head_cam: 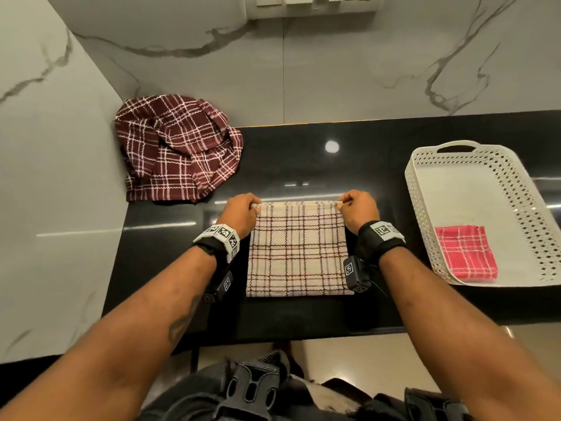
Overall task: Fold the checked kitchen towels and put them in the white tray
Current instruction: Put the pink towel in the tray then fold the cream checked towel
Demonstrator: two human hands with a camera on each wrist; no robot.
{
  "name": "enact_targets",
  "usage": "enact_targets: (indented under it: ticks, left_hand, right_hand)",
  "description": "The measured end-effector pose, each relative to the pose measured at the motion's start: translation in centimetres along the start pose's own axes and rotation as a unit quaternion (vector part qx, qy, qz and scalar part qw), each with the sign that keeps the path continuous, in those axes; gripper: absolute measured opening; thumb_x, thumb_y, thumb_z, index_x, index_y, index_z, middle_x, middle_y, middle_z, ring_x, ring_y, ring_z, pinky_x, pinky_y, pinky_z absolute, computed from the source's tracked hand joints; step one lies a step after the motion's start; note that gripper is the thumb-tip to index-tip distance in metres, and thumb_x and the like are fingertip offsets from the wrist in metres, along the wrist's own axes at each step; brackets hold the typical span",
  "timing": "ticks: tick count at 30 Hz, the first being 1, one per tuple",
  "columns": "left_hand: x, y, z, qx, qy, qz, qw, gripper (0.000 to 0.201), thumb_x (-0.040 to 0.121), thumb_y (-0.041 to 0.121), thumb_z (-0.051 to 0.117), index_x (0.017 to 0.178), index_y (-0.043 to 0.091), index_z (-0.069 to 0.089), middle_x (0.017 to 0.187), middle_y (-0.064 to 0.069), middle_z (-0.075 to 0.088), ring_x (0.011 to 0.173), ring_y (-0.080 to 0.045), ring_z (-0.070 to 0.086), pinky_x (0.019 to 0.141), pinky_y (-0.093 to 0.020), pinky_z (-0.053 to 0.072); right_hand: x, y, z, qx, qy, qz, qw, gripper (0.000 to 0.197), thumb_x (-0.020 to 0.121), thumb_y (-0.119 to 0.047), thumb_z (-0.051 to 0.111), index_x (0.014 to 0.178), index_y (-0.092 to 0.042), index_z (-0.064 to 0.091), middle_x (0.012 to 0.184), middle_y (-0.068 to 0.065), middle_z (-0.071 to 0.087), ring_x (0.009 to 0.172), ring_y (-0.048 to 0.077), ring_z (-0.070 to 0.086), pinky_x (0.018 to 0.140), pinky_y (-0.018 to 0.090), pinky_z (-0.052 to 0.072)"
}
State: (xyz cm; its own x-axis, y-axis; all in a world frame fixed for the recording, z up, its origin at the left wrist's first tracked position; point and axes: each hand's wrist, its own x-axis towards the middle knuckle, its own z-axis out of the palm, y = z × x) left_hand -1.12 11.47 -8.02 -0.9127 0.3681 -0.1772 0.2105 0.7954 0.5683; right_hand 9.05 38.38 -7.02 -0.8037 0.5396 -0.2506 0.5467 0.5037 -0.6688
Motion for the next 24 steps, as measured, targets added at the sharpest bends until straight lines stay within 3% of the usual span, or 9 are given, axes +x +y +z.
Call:
enact_targets:
  ticks: [3, 6, 9, 15, 17, 19, 22, 24]
  left_hand:
    - [0.3, -0.2, 0.4, 0.008, 0.004, 0.004, 1.0, 0.013, 0.095, 0.013, 0.057, 0.102, 0.018, 0.067, 0.107, -0.002, 0.064, 0.099, -0.018, 0.059, 0.086, -0.025, 0.042]
    - [0.6, -0.2, 0.5, 0.015, -0.004, 0.008, 1.0, 0.014, 0.096, 0.013, 0.055, 0.105, 0.017, 0.065, 0.109, -0.004, 0.06, 0.102, -0.021, 0.058, 0.09, -0.03, 0.045]
    - [0.7, 0.1, 0.4, 0.012, -0.004, 0.006, 1.0, 0.015, 0.096, 0.014, 0.055, 0.107, 0.016, 0.064, 0.112, -0.006, 0.059, 0.104, -0.022, 0.056, 0.094, -0.034, 0.046]
    - [0.7, 0.2, 0.3, 0.017, -0.009, -0.001, 1.0, 0.02, 0.097, 0.013, 0.051, 0.113, 0.015, 0.062, 0.118, -0.006, 0.056, 0.11, -0.023, 0.054, 0.097, -0.034, 0.044]
    - [0.6, 0.4, 0.2, 0.022, -0.016, -0.01, 1.0, 0.021, 0.098, 0.015, 0.05, 0.117, 0.015, 0.059, 0.121, -0.006, 0.052, 0.112, -0.025, 0.054, 0.097, -0.038, 0.045]
    - [0.2, 1.1, 0.1, 0.059, -0.014, -0.011, 0.998, 0.026, 0.1, 0.022, 0.05, 0.125, 0.014, 0.053, 0.125, -0.006, 0.045, 0.108, -0.027, 0.055, 0.093, -0.044, 0.048]
    - [-1.0, 2.6, 0.2, 0.17, 0.043, 0.103, 0.979, 0.033, 0.098, 0.023, 0.049, 0.128, 0.013, 0.049, 0.123, -0.007, 0.045, 0.1, -0.027, 0.054, 0.085, -0.044, 0.051]
    - [-1.9, 3.3, 1.1, 0.215, 0.02, 0.206, 0.954, 0.038, 0.097, 0.025, 0.047, 0.134, 0.014, 0.049, 0.134, -0.007, 0.048, 0.115, -0.029, 0.052, 0.098, -0.043, 0.047]
  right_hand:
    - [0.2, 0.1, 0.5, -0.019, 0.011, 0.002, 1.0, 0.011, 0.093, -0.015, 0.065, 0.083, -0.018, 0.062, 0.075, -0.007, 0.058, 0.068, 0.006, 0.053, 0.056, 0.017, 0.04]
    - [0.7, 0.2, 0.8, -0.024, 0.01, 0.012, 1.0, 0.007, 0.093, -0.016, 0.064, 0.086, -0.016, 0.064, 0.076, -0.008, 0.059, 0.071, 0.01, 0.056, 0.055, 0.016, 0.038]
    - [1.1, 0.3, 1.0, -0.031, 0.006, 0.024, 0.999, 0.008, 0.094, -0.018, 0.064, 0.087, -0.014, 0.065, 0.078, -0.005, 0.063, 0.068, 0.005, 0.056, 0.052, 0.015, 0.035]
    - [1.5, 0.1, 1.0, -0.049, -0.017, 0.028, 0.998, 0.01, 0.094, -0.02, 0.062, 0.086, -0.016, 0.063, 0.083, 0.0, 0.066, 0.078, 0.017, 0.063, 0.052, 0.02, 0.038]
    - [1.3, -0.3, 0.7, -0.079, -0.027, 0.031, 0.996, 0.01, 0.096, -0.019, 0.056, 0.087, -0.018, 0.062, 0.088, 0.002, 0.067, 0.082, 0.019, 0.064, 0.059, 0.026, 0.044]
    - [0.7, -1.3, 0.1, -0.143, -0.028, 0.013, 0.989, 0.013, 0.096, -0.013, 0.049, 0.1, -0.017, 0.061, 0.103, 0.006, 0.068, 0.091, 0.024, 0.064, 0.074, 0.033, 0.051]
    - [-1.5, -3.4, 0.1, -0.185, -0.007, -0.067, 0.98, 0.03, 0.095, -0.011, 0.051, 0.125, -0.013, 0.055, 0.126, 0.009, 0.06, 0.113, 0.029, 0.06, 0.093, 0.039, 0.049]
    - [-3.7, -4.5, 1.3, -0.162, -0.063, -0.109, 0.979, 0.037, 0.097, -0.021, 0.053, 0.134, -0.017, 0.049, 0.137, 0.005, 0.053, 0.125, 0.026, 0.053, 0.1, 0.038, 0.043]
